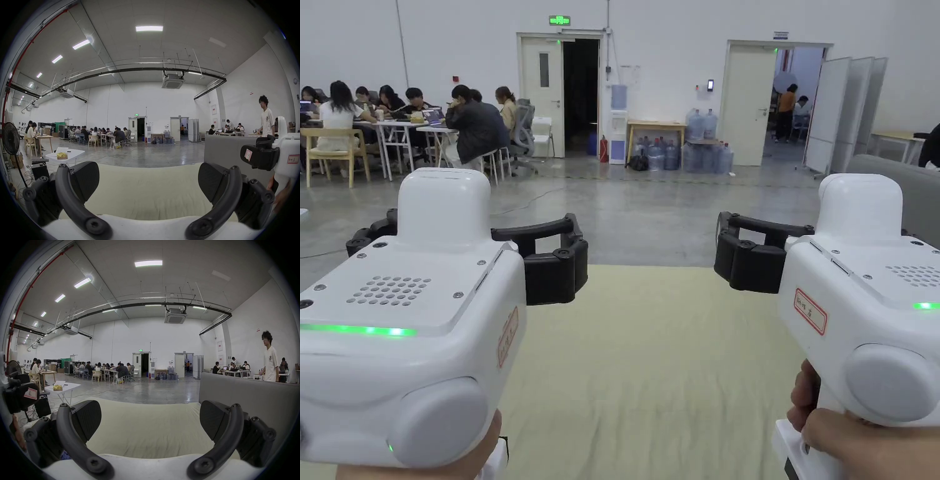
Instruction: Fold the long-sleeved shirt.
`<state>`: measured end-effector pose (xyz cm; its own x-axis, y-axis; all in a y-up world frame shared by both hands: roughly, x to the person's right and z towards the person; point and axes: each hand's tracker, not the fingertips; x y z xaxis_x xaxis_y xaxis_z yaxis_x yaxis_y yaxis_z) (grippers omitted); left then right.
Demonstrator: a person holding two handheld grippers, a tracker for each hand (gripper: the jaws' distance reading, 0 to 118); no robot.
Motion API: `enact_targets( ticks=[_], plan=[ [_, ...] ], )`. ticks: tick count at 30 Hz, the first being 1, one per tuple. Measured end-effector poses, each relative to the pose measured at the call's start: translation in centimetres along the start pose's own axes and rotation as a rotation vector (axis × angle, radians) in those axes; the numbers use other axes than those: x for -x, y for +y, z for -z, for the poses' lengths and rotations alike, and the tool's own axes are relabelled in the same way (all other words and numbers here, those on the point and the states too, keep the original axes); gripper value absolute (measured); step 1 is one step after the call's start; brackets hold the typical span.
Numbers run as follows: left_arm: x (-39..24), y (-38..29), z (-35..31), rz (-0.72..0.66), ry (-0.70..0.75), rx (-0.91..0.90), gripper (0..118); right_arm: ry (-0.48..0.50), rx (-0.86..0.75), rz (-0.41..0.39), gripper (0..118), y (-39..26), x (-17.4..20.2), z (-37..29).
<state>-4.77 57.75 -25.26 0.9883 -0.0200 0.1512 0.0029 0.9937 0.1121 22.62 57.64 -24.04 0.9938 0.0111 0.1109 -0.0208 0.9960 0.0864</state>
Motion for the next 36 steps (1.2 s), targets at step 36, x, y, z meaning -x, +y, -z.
enact_targets(
  ticks=[36],
  plan=[
    [0.44, 0.16, 0.02, -0.018, -0.009, 0.01, 118, -0.016, 0.02, 0.028, 118, -0.12, -0.12, 0.12]
  ],
)
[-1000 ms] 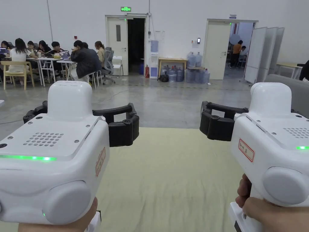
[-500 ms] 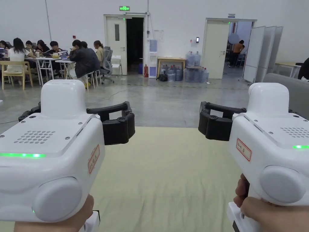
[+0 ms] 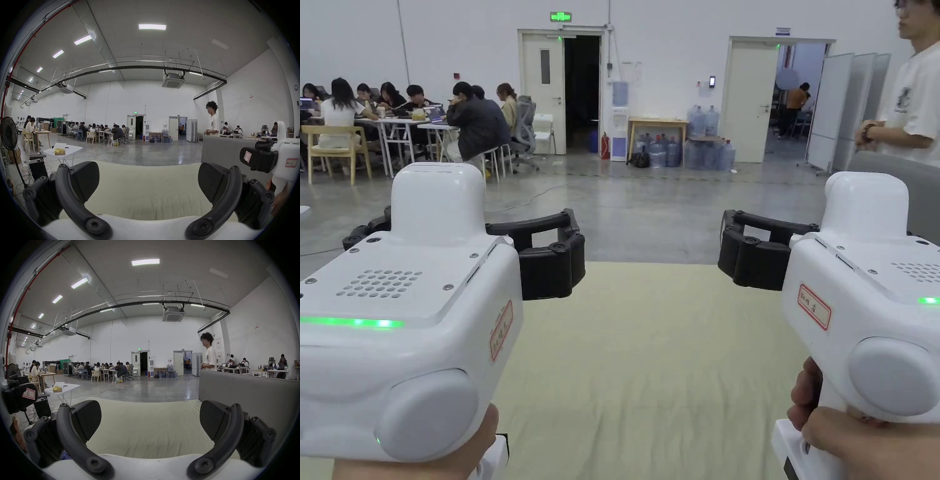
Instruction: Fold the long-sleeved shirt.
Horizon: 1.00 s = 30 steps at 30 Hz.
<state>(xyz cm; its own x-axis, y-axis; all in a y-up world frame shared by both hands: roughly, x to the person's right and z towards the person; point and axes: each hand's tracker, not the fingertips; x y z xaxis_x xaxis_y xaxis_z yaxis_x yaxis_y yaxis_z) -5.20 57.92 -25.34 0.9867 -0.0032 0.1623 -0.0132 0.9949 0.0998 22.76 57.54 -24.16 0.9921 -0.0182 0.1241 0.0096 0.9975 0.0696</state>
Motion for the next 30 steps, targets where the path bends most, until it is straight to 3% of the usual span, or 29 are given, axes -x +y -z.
enact_targets(
  ticks=[21, 22, 23, 24, 25, 26, 30],
  plan=[
    [-0.4, -0.1, -0.6, 0.048, 0.001, -0.064, 118, 0.006, -0.021, 0.006, 118, 0.0, -0.1, -0.2],
    [-0.4, -0.1, -1.1, 0.043, -0.039, -0.104, 111, 0.003, -0.011, 0.0, 118, 0.0, 0.0, -0.2],
    [-0.4, -0.1, -1.5, 0.037, -0.086, -0.139, 33, 0.009, -0.009, -0.003, 110, -0.1, 0.0, -0.4],
    [-0.8, 0.1, -1.2, 0.038, -0.071, -0.112, 0, 0.066, -0.025, -0.007, 67, -0.2, 0.1, -0.6],
    [-0.9, 0.0, -1.3, 0.062, -0.04, -0.106, 0, 0.066, 0.013, -0.034, 2, -0.3, 0.3, -0.2],
    [-0.8, 0.1, -1.1, 0.073, -0.066, -0.095, 0, 0.028, 0.027, -0.032, 2, -0.4, 0.6, -0.2],
    [-1.2, -0.5, -0.7, 0.07, -0.072, -0.062, 0, 0.053, 0.028, -0.034, 2, -0.9, 0.1, -0.6]
  ],
)
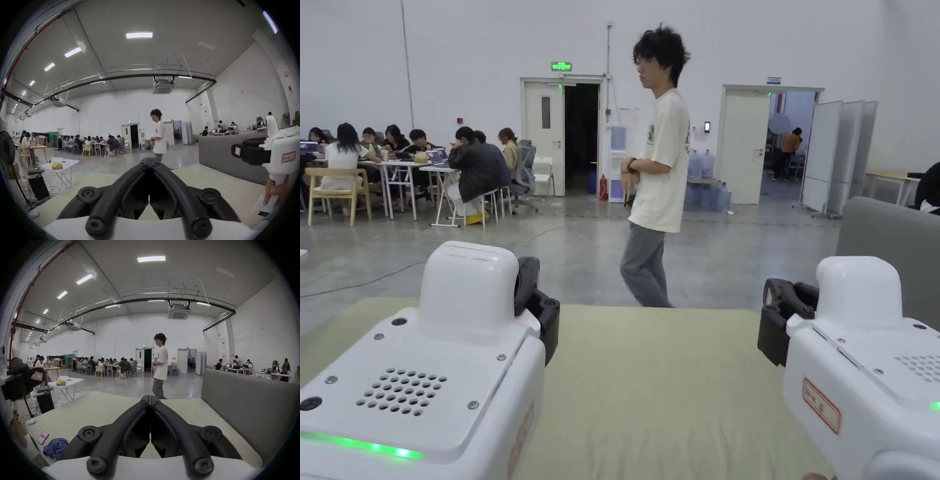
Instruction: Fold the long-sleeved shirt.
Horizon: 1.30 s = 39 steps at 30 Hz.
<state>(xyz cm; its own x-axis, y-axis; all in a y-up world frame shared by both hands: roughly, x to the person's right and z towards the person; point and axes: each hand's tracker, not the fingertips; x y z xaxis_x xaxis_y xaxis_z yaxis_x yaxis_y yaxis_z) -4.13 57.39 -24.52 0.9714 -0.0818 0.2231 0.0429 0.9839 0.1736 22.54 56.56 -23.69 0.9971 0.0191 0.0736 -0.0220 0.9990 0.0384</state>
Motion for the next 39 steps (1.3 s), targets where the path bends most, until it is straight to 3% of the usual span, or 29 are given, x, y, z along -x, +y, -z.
enact_targets(
  ticks=[2, 5, 7, 8, 12, 16, 18, 22, 24, 26, 27, 28, 29, 30, 37, 38, 39],
  plan=[
    [0.5, -0.3, 0.0, -0.044, 0.005, 0.013, 0, 0.013, 0.006, 0.003, 2, 0.0, -0.3, 0.1],
    [3.5, -0.2, -0.4, -0.104, 0.068, 0.061, 0, 0.105, 0.138, 0.053, 2, -0.1, -0.1, 2.1],
    [7.1, -0.5, -1.5, -0.123, 0.14, 0.106, 0, 0.253, 0.317, 0.117, 2, -0.7, 2.4, 5.3],
    [9.1, -0.7, -2.4, -0.122, 0.183, 0.134, 0, 0.307, 0.372, 0.13, 2, -1.4, 4.5, 6.3],
    [18.0, -1.7, -7.9, -0.049, 0.54, 0.256, 0, 0.616, 0.316, -0.009, 2, -3.7, 17.5, 5.9],
    [24.8, -3.5, -13.6, -0.092, 0.763, 0.423, 0, 1.021, 0.327, 0.045, 2, -4.9, 28.1, 2.7],
    [26.6, -4.9, -15.3, -0.126, 0.789, 0.458, 0, 1.089, 0.344, 0.014, 2, -5.2, 31.1, 1.3],
    [28.4, -9.1, -15.0, -0.164, 0.767, 0.549, 0, 1.107, 0.34, -0.011, 2, -6.2, 31.8, 0.8],
    [29.0, -12.1, -13.1, -0.203, 0.688, 0.614, 0, 1.109, 0.375, -0.031, 2, -6.9, 30.7, 1.7],
    [29.3, -15.8, -10.9, -0.273, 0.595, 0.683, 4, 1.053, 0.406, -0.044, 2, -7.6, 29.1, 2.5],
    [29.7, -18.3, -9.5, -0.337, 0.547, 0.722, 23, 1.02, 0.416, -0.054, 2, -7.9, 28.0, 3.0],
    [30.0, -20.7, -8.3, -0.392, 0.498, 0.749, 74, 0.991, 0.423, -0.06, 2, -8.2, 27.1, 3.4],
    [30.4, -23.3, -7.1, -0.448, 0.456, 0.819, 118, 0.962, 0.433, -0.062, 2, -8.5, 26.2, 3.8],
    [30.6, -26.0, -5.6, -0.492, 0.402, 0.871, 118, 0.933, 0.446, -0.062, 2, -8.8, 25.2, 4.2],
    [29.6, -37.7, -0.4, -0.507, 0.375, 1.126, 118, 0.791, 0.523, -0.034, 2, -10.3, 20.1, 5.4],
    [29.4, -38.9, 0.2, -0.519, 0.364, 1.176, 111, 0.775, 0.525, -0.03, 2, -10.4, 19.6, 5.3],
    [29.4, -39.8, 0.6, -0.524, 0.358, 1.222, 78, 0.762, 0.526, -0.026, 2, -10.5, 19.1, 5.3]
  ],
)
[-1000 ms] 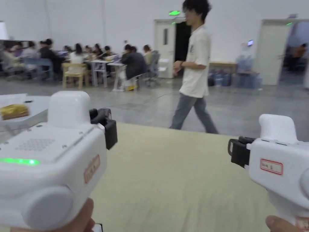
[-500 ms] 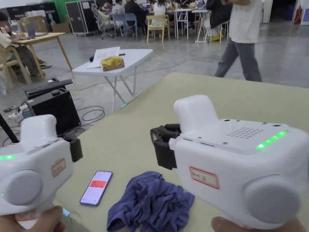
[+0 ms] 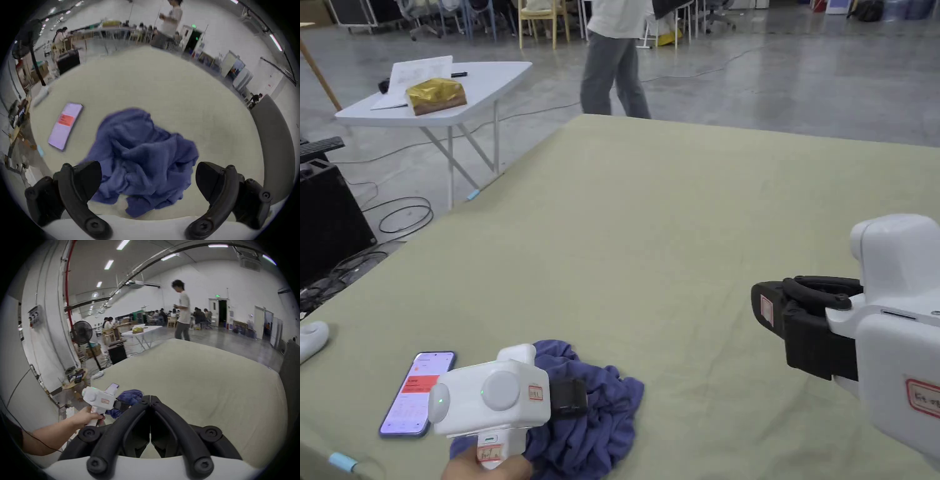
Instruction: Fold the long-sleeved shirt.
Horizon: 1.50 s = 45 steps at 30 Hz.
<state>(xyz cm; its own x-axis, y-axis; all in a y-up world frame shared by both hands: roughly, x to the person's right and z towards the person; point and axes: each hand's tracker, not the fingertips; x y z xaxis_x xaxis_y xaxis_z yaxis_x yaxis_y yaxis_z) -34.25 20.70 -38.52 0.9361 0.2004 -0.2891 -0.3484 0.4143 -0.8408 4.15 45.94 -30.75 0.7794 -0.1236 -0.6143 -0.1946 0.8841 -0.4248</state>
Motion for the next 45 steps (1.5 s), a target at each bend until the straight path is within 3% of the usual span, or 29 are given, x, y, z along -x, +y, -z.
enact_targets(
  ticks=[1, 3, 9, 16, 22, 28, 33, 39, 40, 42, 43, 45],
  plan=[
    [-0.2, 0.0, 0.4, 0.007, 0.03, 0.025, 18, -0.011, -0.003, 0.009, 2, -0.1, -0.3, -0.3],
    [-1.0, 0.6, -1.1, 0.056, 0.095, -0.016, 12, -0.024, -0.013, 0.035, 2, -0.4, -1.0, -1.0],
    [-6.4, 5.8, -14.2, 0.127, -0.131, -0.246, 13, -0.053, -0.085, 0.134, 2, -0.1, -2.9, -3.7],
    [-19.3, 9.6, -34.6, 0.334, -0.294, -0.544, 13, -0.146, -0.244, 0.153, 2, 1.9, -4.5, -11.0],
    [-30.1, 7.4, -41.7, 0.508, -0.478, -0.628, 13, -0.296, -0.366, 0.152, 2, 2.5, -6.3, -19.3],
    [-40.9, 0.8, -33.8, 0.616, -0.541, -0.445, 13, -0.435, -0.433, 0.175, 2, 1.3, -8.2, -25.9],
    [-46.9, -8.4, -17.9, 0.636, -0.453, -0.116, 13, -0.526, -0.402, 0.206, 2, -1.6, -10.3, -28.6],
    [-47.3, -20.1, -0.1, 0.589, -0.33, 0.32, 13, -0.592, -0.295, 0.316, 2, -7.2, -13.3, -28.5],
    [-47.1, -21.1, 1.2, 0.568, -0.32, 0.373, 20, -0.589, -0.273, 0.34, 2, -8.0, -13.8, -28.2],
    [-47.0, -21.7, 0.9, 0.603, -0.358, 0.381, 115, -0.576, -0.244, 0.368, 2, -9.3, -14.7, -27.6],
    [-46.8, -20.5, -0.9, 0.538, -0.472, 0.269, 118, -0.569, -0.235, 0.375, 2, -9.7, -15.0, -27.4],
    [-46.1, -17.0, -4.1, 0.513, -0.558, 0.212, 117, -0.562, -0.229, 0.386, 2, -10.3, -15.3, -26.8]
  ],
)
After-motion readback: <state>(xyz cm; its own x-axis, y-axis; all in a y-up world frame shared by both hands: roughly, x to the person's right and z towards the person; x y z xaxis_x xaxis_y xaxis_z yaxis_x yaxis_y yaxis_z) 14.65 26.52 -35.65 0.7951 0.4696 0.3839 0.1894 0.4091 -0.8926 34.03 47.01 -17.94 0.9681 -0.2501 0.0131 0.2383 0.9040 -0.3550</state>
